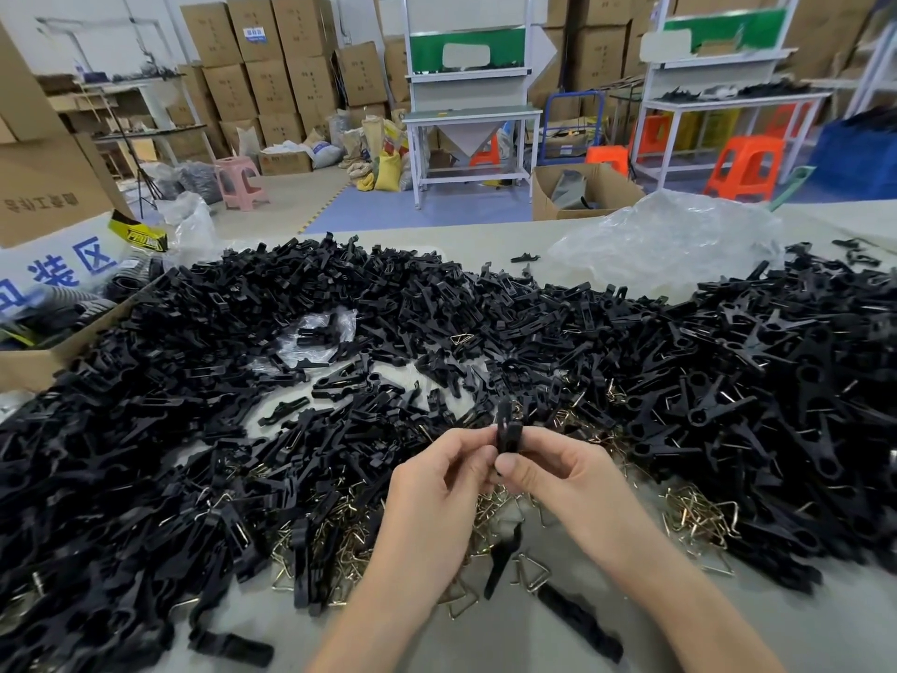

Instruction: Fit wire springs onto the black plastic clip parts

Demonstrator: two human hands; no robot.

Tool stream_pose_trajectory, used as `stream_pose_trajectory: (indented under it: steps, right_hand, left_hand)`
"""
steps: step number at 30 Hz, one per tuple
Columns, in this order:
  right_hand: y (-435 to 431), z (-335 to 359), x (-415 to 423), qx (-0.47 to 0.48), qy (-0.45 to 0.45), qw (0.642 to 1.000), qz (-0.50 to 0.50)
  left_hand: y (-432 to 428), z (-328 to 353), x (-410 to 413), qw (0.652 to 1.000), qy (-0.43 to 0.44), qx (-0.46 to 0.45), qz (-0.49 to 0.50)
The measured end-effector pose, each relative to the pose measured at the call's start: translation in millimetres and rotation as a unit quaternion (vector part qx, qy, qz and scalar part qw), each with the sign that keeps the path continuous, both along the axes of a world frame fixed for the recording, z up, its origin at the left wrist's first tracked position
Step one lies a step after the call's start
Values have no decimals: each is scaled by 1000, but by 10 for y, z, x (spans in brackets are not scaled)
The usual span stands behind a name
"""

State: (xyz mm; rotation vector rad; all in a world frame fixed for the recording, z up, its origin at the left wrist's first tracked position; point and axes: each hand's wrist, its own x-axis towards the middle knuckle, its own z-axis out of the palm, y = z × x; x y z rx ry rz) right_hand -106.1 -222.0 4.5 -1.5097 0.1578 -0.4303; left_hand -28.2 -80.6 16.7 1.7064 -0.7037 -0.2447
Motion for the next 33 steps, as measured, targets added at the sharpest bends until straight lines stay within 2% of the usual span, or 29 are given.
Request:
stream_pose_trajectory:
  steps: [2,5,8,12,19,23,28,33]
  right_hand:
    - [3,-7,8,-22,-7,999,-22]
    - [-25,8,11,-9,-12,998,-66]
    - [-69,6,10,21,-20,994,-109]
    - [-108,-39,12,-18,5,990,-136]
    - [-103,-94,33,-69,22,986,-149]
    - [-91,-121,28,-109,32,983,-147]
    - [-101,-144,29,-118,41,981,-146]
    - [-93,-154,35,-103,41,984,-141]
  left_hand:
    - [31,-20,13,995,-80,53,2]
    - [68,-26,39,956,-241,170,11]
    - [90,-18,83,923,-318,217,20]
    - [107,-127,156,862,-410,298,6]
    - [60,-169,186,860,-405,306,50]
    - [75,-140,198,907,-342,236,61]
    - [64,-81,186,974,-189,106,67]
    - [63,-77,183,977,-172,110,60]
